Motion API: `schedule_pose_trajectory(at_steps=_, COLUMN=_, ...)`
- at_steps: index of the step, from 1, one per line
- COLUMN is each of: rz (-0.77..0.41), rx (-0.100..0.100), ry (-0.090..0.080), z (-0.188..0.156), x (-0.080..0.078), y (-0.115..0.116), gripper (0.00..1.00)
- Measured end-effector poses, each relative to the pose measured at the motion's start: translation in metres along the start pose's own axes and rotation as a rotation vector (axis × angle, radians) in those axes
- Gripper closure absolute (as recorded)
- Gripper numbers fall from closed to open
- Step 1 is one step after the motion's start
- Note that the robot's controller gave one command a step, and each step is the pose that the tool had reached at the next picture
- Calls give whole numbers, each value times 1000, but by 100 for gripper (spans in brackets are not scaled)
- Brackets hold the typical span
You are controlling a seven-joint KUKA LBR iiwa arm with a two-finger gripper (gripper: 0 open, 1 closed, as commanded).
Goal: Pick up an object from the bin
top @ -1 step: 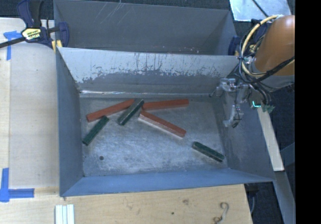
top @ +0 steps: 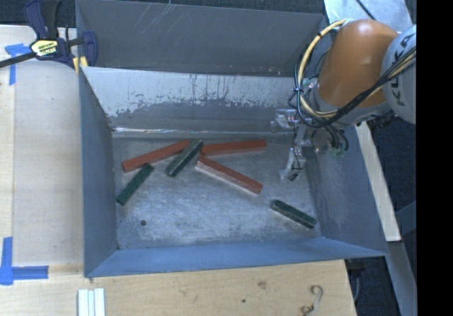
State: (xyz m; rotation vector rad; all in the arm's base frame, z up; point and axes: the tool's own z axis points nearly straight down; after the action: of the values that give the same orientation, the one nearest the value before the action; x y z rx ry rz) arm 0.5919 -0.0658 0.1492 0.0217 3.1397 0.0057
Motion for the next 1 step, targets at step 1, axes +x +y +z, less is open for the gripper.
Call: schedule_pose_trajectory(at_steps=1, rz=6, rx=4, ry=0, z=0, x=0, y=-6, gripper=0)
